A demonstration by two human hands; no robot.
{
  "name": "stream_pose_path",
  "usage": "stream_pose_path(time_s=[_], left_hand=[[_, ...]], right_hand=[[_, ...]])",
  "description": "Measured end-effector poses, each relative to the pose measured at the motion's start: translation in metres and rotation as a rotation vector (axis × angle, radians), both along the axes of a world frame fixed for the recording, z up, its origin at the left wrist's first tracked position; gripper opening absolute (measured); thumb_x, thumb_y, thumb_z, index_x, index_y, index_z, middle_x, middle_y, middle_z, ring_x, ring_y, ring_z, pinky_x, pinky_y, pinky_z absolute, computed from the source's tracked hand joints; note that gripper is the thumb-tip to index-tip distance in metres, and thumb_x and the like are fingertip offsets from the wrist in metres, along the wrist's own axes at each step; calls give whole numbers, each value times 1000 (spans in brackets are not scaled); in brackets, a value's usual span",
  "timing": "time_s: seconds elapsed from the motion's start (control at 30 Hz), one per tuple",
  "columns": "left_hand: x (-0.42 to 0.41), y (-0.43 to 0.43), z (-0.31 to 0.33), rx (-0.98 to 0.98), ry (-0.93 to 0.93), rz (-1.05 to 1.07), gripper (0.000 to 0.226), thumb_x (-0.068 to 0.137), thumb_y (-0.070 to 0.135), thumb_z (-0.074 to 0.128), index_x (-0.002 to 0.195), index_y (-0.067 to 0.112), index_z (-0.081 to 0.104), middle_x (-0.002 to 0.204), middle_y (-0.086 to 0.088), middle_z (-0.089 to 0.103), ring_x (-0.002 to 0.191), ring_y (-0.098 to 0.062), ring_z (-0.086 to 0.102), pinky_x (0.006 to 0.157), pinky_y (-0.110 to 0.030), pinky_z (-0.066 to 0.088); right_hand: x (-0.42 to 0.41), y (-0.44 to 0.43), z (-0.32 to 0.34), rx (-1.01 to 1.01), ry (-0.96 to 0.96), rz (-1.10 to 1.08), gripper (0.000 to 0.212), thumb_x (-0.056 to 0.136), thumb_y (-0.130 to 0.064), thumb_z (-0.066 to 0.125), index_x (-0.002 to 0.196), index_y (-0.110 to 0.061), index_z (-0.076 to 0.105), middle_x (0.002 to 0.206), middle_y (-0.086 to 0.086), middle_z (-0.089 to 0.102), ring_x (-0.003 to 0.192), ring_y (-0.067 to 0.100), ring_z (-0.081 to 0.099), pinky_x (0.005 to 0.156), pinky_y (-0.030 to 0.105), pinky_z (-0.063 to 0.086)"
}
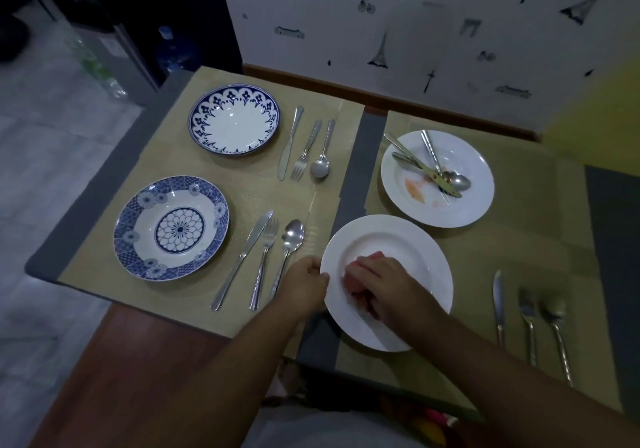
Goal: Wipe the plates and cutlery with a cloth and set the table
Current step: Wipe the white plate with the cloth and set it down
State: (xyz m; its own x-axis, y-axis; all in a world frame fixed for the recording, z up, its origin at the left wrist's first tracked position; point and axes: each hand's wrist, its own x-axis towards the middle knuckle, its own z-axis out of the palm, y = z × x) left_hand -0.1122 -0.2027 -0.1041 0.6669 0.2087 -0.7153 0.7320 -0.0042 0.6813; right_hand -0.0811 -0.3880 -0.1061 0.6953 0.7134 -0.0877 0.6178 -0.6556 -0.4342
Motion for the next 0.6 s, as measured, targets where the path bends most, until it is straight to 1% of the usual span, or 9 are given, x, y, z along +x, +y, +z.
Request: stream_pose_path(time_s=[0.1,0.17,0.23,0.3,0.4,0.47,0.5,0.57,0.6], left_hand=[[-11,-4,3,-29,-6,17,25,88,6,48,103,15,66,97,-12,74,89,-29,73,75,-52,62],[-18,-8,6,-51,-28,34,26,91,4,47,104,13,67,96,-15,75,90,-32,73,76,-56,61],[-23,-14,13,-90,-46,56,25,96,4,47,106,12,68,98,-16,75,92,-33,73,77,-57,60],[-24,-19,19,-101,-64,71,25,99,6,48,106,15,69,98,-13,76,94,-32,74,78,-56,61],[-20,-25,33,-68,-108,100,24,99,5,49,104,15,70,96,-13,76,91,-29,74,75,-50,63],[-18,-29,44,-42,-136,147,24,98,3,49,102,14,70,92,-12,75,84,-24,73,65,-39,63],[-17,-31,48,-33,-150,164,24,98,3,49,102,14,70,91,-11,75,80,-22,72,59,-34,61],[-17,-36,53,-33,-162,142,25,98,4,48,103,14,70,91,-11,75,77,-21,72,54,-29,57],[-19,-40,55,-37,-165,104,25,99,5,48,103,15,70,91,-11,76,76,-20,72,53,-28,56]], right_hand=[[-16,-11,0,-27,53,93,47,89,-44,55,132,-24,57,139,1,57,126,22,52,112,43,41],[-20,-19,-2,-54,28,112,48,91,-49,55,135,-29,55,147,4,49,135,25,46,115,45,37],[-19,-21,-4,-20,-23,86,39,94,-44,57,129,-27,63,142,9,55,128,29,53,110,47,43],[-13,-18,3,53,-67,49,29,95,-37,56,119,-25,69,128,4,65,115,24,61,107,43,47],[-5,-17,26,144,9,-104,14,93,-28,65,106,-25,69,112,-4,71,101,14,63,103,24,44],[-6,-27,36,169,28,-210,13,89,-20,72,102,-20,71,106,-2,72,98,15,64,98,12,36],[-11,-33,41,157,33,-201,12,88,-18,73,100,-20,71,106,-1,71,98,15,63,97,14,39],[-25,-44,40,112,-17,-81,17,87,-20,74,103,-21,71,113,2,70,100,20,64,96,30,52],[-28,-48,37,97,-48,-27,22,87,-21,74,109,-21,71,118,4,69,102,23,65,96,37,54]])
